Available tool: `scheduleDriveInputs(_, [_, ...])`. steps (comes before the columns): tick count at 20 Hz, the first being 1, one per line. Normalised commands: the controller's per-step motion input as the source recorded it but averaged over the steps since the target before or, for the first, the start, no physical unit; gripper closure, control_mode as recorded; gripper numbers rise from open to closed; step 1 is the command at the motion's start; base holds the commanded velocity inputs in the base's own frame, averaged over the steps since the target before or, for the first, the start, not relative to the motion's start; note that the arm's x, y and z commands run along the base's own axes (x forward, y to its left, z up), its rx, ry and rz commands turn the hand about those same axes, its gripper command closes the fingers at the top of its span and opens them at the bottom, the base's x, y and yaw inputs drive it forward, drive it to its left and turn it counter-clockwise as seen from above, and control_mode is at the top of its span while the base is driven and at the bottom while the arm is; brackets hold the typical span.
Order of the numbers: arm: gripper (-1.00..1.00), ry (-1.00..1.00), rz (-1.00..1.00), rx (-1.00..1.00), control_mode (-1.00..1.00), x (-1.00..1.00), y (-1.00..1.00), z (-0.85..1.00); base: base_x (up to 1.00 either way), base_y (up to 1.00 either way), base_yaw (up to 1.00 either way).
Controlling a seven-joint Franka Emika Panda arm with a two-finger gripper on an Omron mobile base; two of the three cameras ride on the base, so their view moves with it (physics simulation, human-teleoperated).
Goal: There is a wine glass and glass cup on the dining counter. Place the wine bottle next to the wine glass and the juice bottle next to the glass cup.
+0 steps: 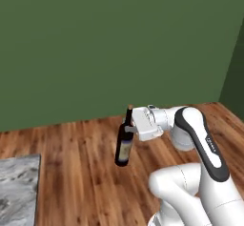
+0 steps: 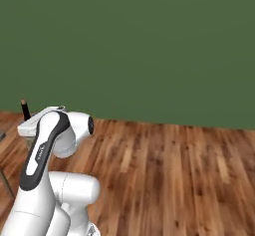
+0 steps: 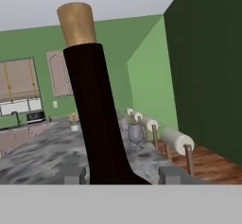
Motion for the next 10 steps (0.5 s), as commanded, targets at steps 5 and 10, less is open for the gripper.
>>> scheduleDriveInputs(5, [1.00, 0.00, 0.00, 0.00, 1.00, 0.00, 0.00, 0.00, 0.78, -0.10, 0.31])
scheduleDriveInputs(10, [1.00, 0.00, 0.00, 0.00, 1.00, 0.00, 0.00, 0.00, 0.75, -0.10, 0.36])
